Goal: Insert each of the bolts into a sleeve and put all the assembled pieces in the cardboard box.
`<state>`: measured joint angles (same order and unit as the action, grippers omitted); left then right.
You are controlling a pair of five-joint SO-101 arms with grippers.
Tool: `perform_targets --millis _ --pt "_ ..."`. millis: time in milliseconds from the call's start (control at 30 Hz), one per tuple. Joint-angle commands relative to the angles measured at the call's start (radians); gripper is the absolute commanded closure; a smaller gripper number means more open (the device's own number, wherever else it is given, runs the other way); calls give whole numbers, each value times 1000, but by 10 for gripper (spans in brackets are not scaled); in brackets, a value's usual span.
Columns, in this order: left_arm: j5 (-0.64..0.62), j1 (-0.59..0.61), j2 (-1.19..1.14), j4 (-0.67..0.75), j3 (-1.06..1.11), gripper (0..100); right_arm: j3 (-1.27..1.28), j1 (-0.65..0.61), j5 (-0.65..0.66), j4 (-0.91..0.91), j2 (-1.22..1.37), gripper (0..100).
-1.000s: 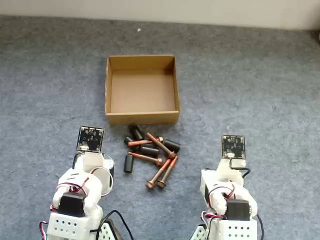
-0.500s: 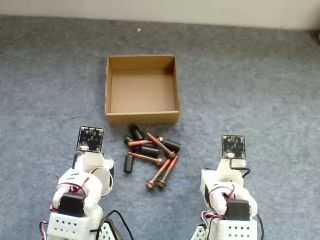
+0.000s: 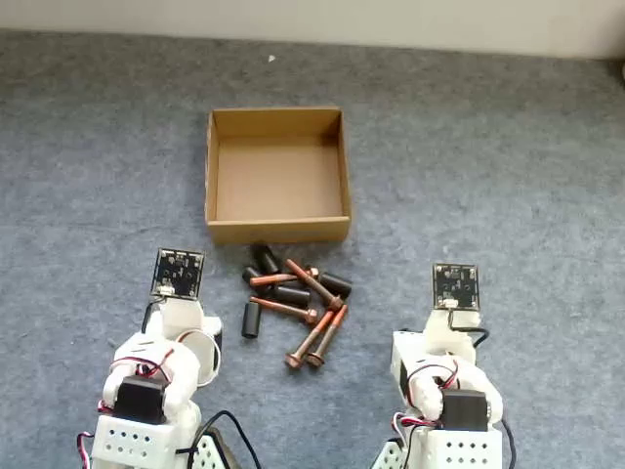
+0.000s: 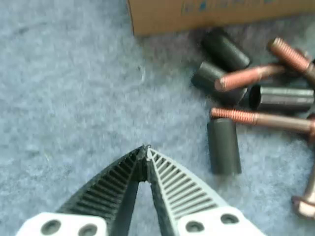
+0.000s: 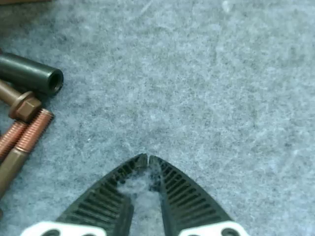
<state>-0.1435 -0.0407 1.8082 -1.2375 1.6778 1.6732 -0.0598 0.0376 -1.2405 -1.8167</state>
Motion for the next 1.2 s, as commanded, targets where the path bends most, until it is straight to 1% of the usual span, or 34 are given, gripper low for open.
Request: perform_targets --millis 0,33,133,233,300,333,400,467,500,567,633,700,833,933,1067,1133,1167 --pt "12 1 5 -46 4 966 147 10 -3 -5 -8 988" --pt "29 2 5 -46 -8 966 147 12 -2 -7 -8 983" --pt "135 36 5 -46 -47 966 137 28 -2 -2 -8 983" --pt "224 107 5 -46 -68 966 67 119 0 1 -8 983" --pt "261 163 5 -44 -85 966 27 159 14 51 -8 981" --pt "278 196 5 -44 -94 966 16 166 51 96 -8 981" --pt "292 245 5 -44 -107 966 2 173 180 173 -8 981" --pt "288 274 5 -20 -105 966 -1 173 302 222 -8 981" --pt "288 280 5 -8 -101 966 -4 173 339 232 -8 981" --pt "288 286 5 -5 -101 966 -7 171 361 232 1 977" --pt "290 286 5 -5 -94 966 -58 165 359 229 5 950" --pt "292 282 5 0 -71 966 -130 142 362 189 36 936" --pt "292 282 5 40 -35 966 -332 35 362 93 185 935" --pt "292 282 5 40 -28 965 -496 -50 361 53 357 926" --pt "293 286 5 37 -27 965 -704 -153 358 2 621 849" --pt "301 286 5 35 -27 965 -786 -208 358 -12 757 835" --pt "324 286 5 34 -25 965 -822 -236 362 -12 823 835"
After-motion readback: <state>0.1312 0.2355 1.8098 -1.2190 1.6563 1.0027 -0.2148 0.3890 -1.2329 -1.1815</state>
